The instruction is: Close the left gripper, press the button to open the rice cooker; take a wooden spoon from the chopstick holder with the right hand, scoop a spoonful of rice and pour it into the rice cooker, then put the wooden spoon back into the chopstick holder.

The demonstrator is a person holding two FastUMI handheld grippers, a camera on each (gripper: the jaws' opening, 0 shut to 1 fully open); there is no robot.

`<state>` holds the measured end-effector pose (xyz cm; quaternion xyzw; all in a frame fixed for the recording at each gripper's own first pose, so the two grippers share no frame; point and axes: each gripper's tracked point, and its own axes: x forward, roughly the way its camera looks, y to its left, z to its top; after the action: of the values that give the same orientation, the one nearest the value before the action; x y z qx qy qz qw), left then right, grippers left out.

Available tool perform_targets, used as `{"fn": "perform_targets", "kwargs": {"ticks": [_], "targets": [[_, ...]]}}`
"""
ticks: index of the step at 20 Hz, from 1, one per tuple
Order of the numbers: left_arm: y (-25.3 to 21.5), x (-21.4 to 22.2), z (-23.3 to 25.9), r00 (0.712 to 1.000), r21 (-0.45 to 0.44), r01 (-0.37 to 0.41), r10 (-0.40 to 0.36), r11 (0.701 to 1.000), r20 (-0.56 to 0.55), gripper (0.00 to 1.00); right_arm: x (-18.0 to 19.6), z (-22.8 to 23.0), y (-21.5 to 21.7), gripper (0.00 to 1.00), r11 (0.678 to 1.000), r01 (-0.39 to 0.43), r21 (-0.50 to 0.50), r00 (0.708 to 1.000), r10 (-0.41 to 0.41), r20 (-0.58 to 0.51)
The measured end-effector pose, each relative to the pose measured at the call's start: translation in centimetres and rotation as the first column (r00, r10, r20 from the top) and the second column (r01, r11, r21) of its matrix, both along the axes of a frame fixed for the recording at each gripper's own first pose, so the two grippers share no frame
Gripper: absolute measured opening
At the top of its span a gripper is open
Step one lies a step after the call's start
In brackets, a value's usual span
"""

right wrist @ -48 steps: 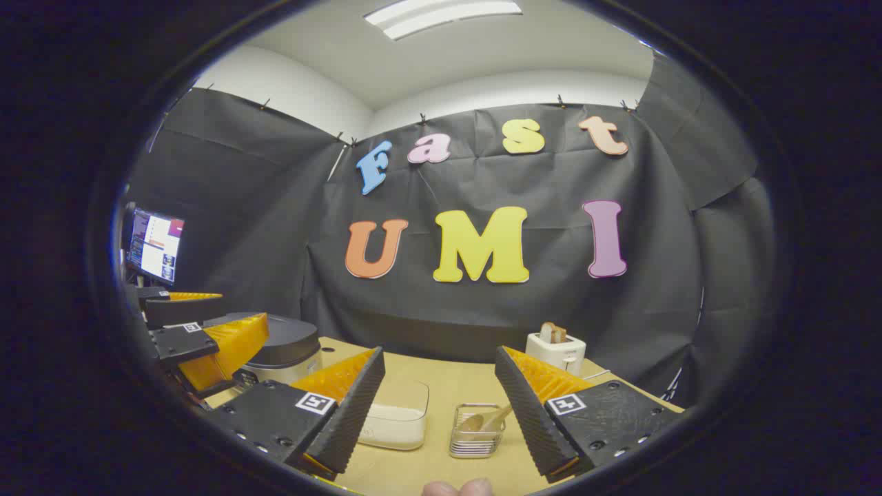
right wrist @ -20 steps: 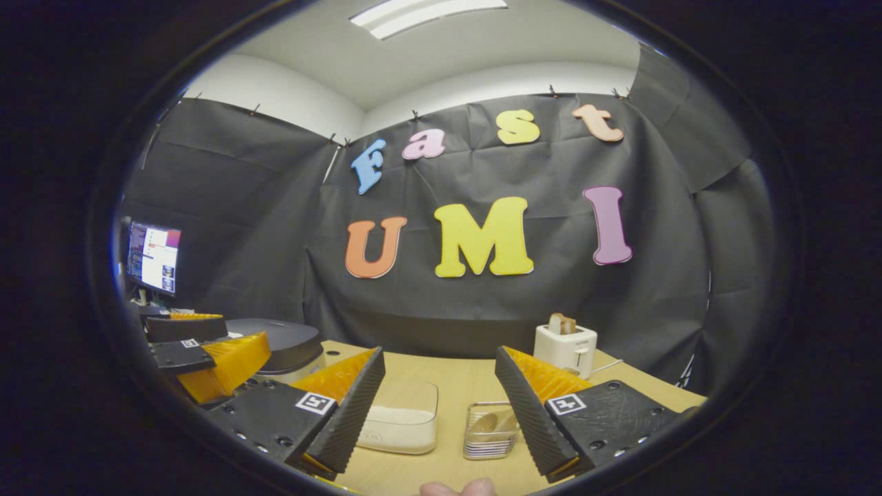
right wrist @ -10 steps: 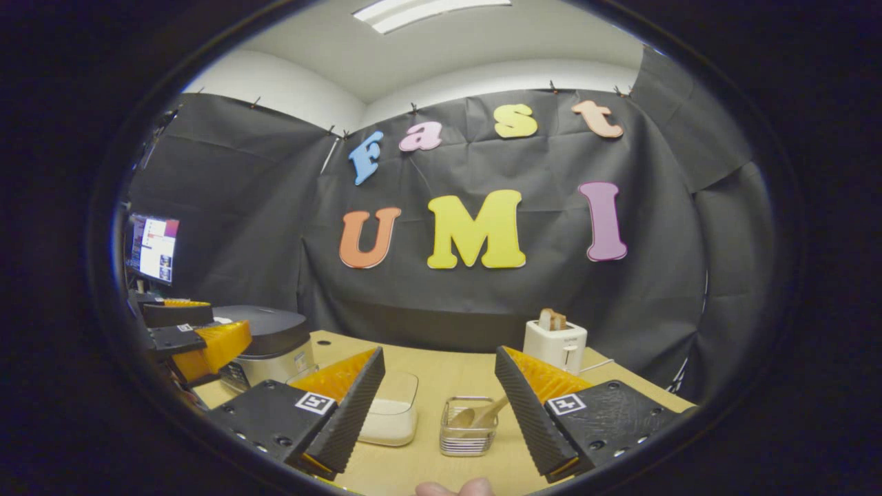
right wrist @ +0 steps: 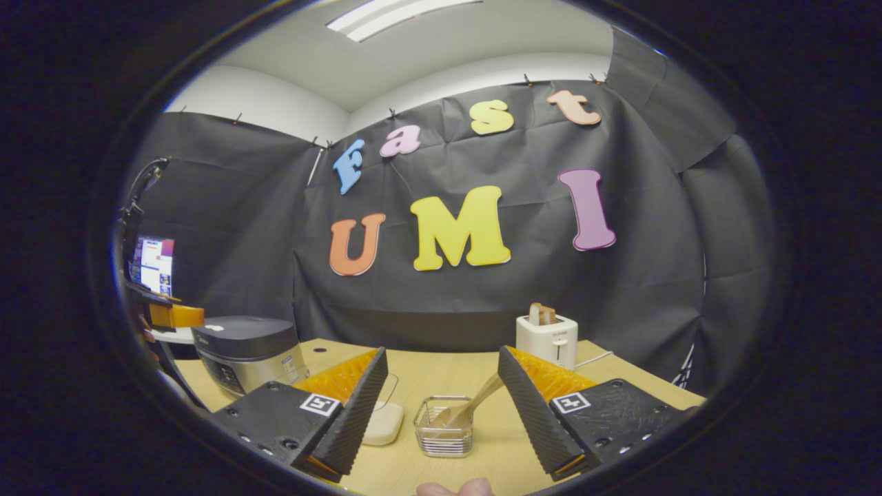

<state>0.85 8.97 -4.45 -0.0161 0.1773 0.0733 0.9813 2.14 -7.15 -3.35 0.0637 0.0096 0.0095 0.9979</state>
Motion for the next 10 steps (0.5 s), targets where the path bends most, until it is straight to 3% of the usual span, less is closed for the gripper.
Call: {"fn": "perform_targets", "kwargs": {"ticks": [1, 2, 5, 8, 10], "targets": [[0.4, 0.2, -0.1, 1.000, -0.009, 0.000, -0.001, 1.000, -0.023, 0.96, 0.0, -0.1, -0.2, 0.95, 1.000, -0.002, 0.003, 1.000, 0.002, 0.000], [0.8, 0.7, -0.1, 0.999, -0.007, 0.006, -0.006, 1.000, -0.048, 0.89, 0.0, -0.5, -0.4, 0.91, 1.000, -0.007, 0.007, 1.000, 0.007, -0.004], [2.5, 1.8, -0.2, 0.990, 0.013, -0.008, 0.010, 1.000, -0.139, 0.71, 0.0, -1.2, -0.8, 0.95, 1.000, -0.016, 0.018, 1.000, 0.016, -0.020], [2.3, 2.7, -0.9, 0.972, -0.068, -0.005, -0.011, 0.998, -0.235, 0.44, 0.1, -1.3, -0.8, 0.95, 0.999, -0.023, 0.023, 1.000, 0.024, -0.020], [2.8, 3.5, -1.2, 0.958, -0.116, -0.019, -0.015, 0.993, -0.286, 0.32, 0.2, -0.9, -0.9, 0.95, 1.000, -0.030, 0.009, 1.000, 0.030, -0.008]]}}
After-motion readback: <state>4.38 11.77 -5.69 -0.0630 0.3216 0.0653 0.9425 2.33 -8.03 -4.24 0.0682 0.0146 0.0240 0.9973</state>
